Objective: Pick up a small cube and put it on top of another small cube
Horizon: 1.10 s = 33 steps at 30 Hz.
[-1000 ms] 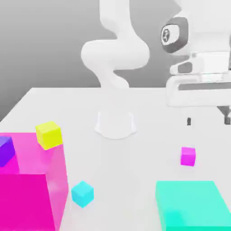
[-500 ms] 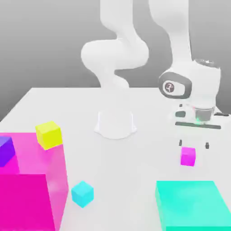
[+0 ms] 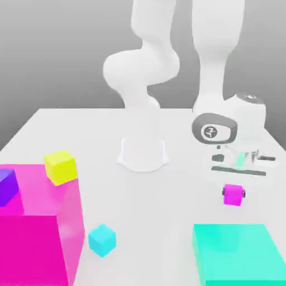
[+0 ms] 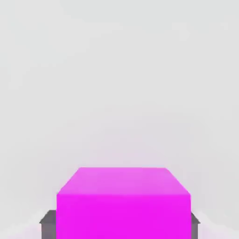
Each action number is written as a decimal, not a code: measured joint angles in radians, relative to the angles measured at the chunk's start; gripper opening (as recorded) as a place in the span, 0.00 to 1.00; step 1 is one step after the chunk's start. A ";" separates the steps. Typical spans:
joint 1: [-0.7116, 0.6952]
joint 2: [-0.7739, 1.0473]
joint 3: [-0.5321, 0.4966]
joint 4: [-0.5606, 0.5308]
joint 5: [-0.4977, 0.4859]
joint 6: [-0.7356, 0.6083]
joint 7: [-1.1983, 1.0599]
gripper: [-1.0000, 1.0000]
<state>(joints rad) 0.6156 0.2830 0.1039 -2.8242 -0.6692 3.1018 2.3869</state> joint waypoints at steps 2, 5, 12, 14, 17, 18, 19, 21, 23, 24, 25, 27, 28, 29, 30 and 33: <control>0.010 0.002 -0.010 0.000 -0.002 0.003 0.002 0.00; -0.067 -0.036 0.085 -0.008 0.064 -0.028 -0.047 0.00; -0.244 -0.150 0.331 -0.042 0.337 -0.103 -0.249 0.00; -0.276 -0.185 0.386 -0.053 0.431 -0.123 -0.318 0.00; -0.282 -0.236 0.431 -0.069 0.570 -0.154 -0.421 0.00; -0.278 -0.253 0.438 -0.074 0.610 -0.164 -0.451 0.00; -0.270 -0.269 0.439 -0.080 0.646 -0.175 -0.478 0.00; -0.253 -0.298 0.438 -0.091 0.705 -0.195 -0.523 0.00; -0.280 -0.322 0.410 -0.078 0.718 -0.233 -0.586 0.00; -0.302 -0.333 0.394 -0.065 0.715 -0.258 -0.625 0.00; -0.321 -0.344 0.377 -0.050 0.710 -0.284 -0.667 0.00; -0.354 -0.366 0.342 -0.017 0.698 -0.337 -0.754 0.00; -0.368 -0.377 0.321 -0.001 0.693 -0.365 -0.800 0.00; -0.382 -0.388 0.300 0.016 0.689 -0.392 -0.846 0.00; -0.397 -0.399 0.277 0.032 0.684 -0.419 -0.891 0.00; -0.444 -0.434 0.210 0.083 0.670 -0.501 -1.029 0.00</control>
<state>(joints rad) 0.1711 -0.1506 0.3135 -2.7413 0.0009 2.6004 1.3576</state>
